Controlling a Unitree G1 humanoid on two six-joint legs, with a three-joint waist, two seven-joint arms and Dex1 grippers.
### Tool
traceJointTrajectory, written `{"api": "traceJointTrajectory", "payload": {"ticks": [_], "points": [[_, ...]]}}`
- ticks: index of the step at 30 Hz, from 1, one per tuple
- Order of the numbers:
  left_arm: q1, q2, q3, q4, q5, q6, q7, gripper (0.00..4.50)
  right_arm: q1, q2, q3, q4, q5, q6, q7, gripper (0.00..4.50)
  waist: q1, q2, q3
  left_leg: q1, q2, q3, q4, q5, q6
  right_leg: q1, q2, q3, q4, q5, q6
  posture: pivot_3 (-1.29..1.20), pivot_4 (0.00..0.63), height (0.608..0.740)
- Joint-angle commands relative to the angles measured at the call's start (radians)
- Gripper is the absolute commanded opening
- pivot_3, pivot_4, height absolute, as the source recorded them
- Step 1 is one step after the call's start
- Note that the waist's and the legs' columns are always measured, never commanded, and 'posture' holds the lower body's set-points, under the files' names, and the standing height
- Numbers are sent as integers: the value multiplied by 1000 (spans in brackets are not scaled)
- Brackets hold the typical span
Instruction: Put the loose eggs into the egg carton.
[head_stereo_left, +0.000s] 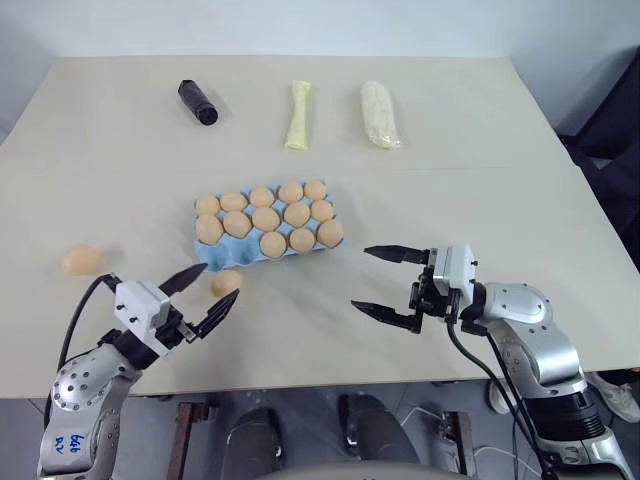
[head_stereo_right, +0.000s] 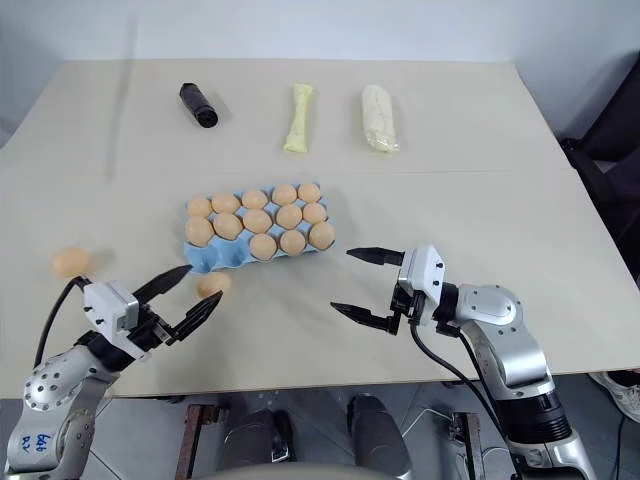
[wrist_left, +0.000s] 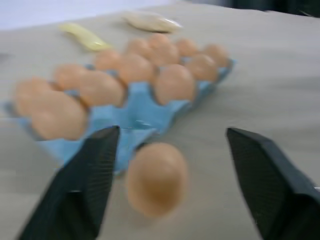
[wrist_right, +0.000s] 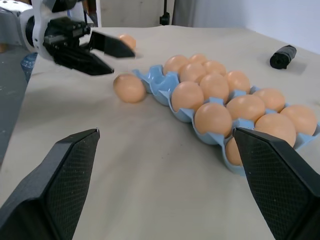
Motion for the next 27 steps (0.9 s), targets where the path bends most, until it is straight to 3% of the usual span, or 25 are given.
{"api": "traceJointTrajectory", "payload": {"ticks": [1,8,24,27], "points": [[33,-11,44,-18,12,-34,23,4213,-14,1,-9,-5,13,-8,5,4500,-2,0,0,0,0,0,0,0,0,0,0,0,0,0,0,0,150,740],[41,-10,5,82,79,-47,32,4213,-42,3,3,13,13,-7,16,4500,-2,0,0,0,0,-1,-1,1,0,0,0,0,0,0,-1,0,150,740],[-123,-133,-153,163,154,-23,128,4213,-28,13,11,-19,11,4,-6,4500,1,0,0,0,0,-1,0,0,0,0,1,0,1,1,0,0,150,740],[-122,-141,-159,162,151,-31,127,3563,-29,15,12,-17,8,1,-7,4500,2,0,0,0,0,0,0,0,0,0,1,-1,1,1,0,0,150,740]]}}
